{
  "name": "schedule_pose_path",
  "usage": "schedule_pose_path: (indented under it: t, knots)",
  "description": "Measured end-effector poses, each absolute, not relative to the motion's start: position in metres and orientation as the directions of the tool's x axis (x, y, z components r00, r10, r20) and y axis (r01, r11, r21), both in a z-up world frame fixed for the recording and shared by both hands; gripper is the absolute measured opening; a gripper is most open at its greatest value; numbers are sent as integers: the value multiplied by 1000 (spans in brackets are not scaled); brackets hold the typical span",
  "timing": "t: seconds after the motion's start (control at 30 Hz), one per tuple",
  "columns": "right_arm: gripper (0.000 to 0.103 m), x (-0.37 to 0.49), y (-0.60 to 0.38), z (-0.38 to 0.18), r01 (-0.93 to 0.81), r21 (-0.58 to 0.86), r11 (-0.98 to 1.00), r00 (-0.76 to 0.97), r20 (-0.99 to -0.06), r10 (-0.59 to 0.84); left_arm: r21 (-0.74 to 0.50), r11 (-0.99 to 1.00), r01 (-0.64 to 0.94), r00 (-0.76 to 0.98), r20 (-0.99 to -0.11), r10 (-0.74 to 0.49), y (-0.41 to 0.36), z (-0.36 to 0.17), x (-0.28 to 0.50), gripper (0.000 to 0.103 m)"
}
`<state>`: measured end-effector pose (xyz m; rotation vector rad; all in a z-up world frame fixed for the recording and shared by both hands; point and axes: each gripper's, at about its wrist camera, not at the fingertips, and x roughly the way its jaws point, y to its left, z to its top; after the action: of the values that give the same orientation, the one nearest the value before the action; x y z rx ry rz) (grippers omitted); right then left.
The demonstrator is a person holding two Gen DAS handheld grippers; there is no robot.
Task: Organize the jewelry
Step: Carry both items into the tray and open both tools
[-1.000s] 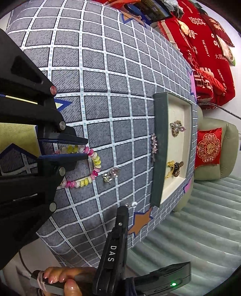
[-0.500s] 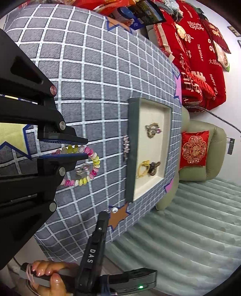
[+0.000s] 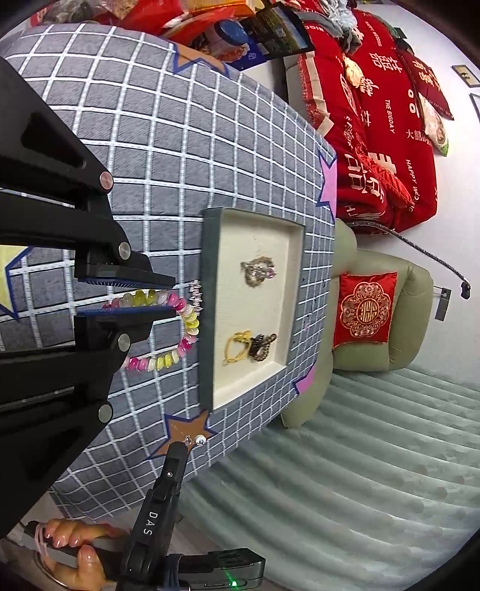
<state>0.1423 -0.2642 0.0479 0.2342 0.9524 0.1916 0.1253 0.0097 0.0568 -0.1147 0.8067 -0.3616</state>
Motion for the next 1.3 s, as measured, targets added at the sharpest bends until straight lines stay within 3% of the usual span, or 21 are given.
schedule_pose_path:
  t: [0.67, 0.97, 1.3]
  knots:
    - [11, 214, -280, 98, -92, 264, 960, 634, -728, 261, -177, 945, 274, 696, -642, -322, -4, 94, 209, 18]
    - [11, 257, -280, 96, -99, 273, 957, 632, -725, 273, -157, 955, 253, 683, -670, -291, -17, 69, 258, 18]
    - [11, 301, -276, 49, -70, 286, 956, 573, -772, 273, -132, 960, 246, 641, -721, -263, -37, 27, 295, 18]
